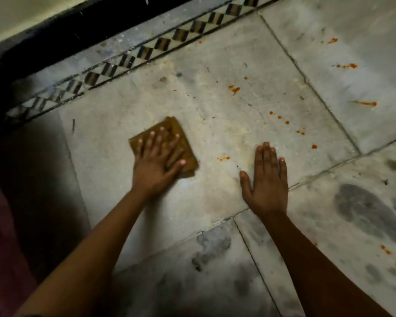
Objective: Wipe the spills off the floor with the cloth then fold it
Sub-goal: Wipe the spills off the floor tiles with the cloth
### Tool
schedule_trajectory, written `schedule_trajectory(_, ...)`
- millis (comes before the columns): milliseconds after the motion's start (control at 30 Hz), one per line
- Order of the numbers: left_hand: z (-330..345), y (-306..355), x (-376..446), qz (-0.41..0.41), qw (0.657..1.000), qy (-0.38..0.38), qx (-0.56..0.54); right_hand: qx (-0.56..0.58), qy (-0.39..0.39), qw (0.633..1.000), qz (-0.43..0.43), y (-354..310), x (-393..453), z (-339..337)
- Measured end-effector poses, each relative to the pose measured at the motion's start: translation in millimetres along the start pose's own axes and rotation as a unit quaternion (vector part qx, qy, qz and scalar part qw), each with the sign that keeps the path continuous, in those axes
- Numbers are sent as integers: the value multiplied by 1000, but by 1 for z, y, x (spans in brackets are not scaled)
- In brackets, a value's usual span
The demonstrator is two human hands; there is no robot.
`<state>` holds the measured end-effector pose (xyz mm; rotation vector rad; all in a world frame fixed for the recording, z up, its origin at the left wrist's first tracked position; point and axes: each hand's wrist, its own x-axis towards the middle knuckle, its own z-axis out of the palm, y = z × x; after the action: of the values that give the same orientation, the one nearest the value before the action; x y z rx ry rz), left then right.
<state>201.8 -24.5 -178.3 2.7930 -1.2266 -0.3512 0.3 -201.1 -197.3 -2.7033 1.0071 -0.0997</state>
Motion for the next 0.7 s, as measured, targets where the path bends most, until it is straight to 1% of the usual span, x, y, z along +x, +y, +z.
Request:
schedule_trajectory(67,-7,-19,26,-74,997,8,-7,1,1,1000,0,0,1,1)
schedule_trajectory(133,-15,-23,71,-134,990,28,-17,5,4,1000,0,1,1,1)
schedule_trajectory(200,-22,-13,121,-153,987,34,-27,5,7,1000,0,1,0,2)
schedule_trajectory(267,-24,9,157,-121,992,23,-19,4,11,1000,-2,2,0,3)
schedule_trajectory(333,-19,37,159,-60,998,17,3,2,5,1000,-3,2,0,2)
schedule_trajectory(400,-11,54,129,13,1000,23,11,3,0,1000,0,2,0,1)
schedule_trajectory(433,-8,53,107,41,999,23,9,3,-2,1000,2,1,0,1)
schedule_trajectory(500,-6,30,71,61,998,27,6,2,-4,1000,5,0,1,-1)
schedule_trajectory(533,-8,13,63,46,998,32,4,1,-5,1000,8,0,2,-1)
schedule_trajectory(600,-14,-14,71,-31,999,36,-6,-6,-12,1000,14,0,3,-1)
schedule_trajectory(700,-21,-21,123,-148,988,49,-12,-12,-22,999,20,-1,2,-1)
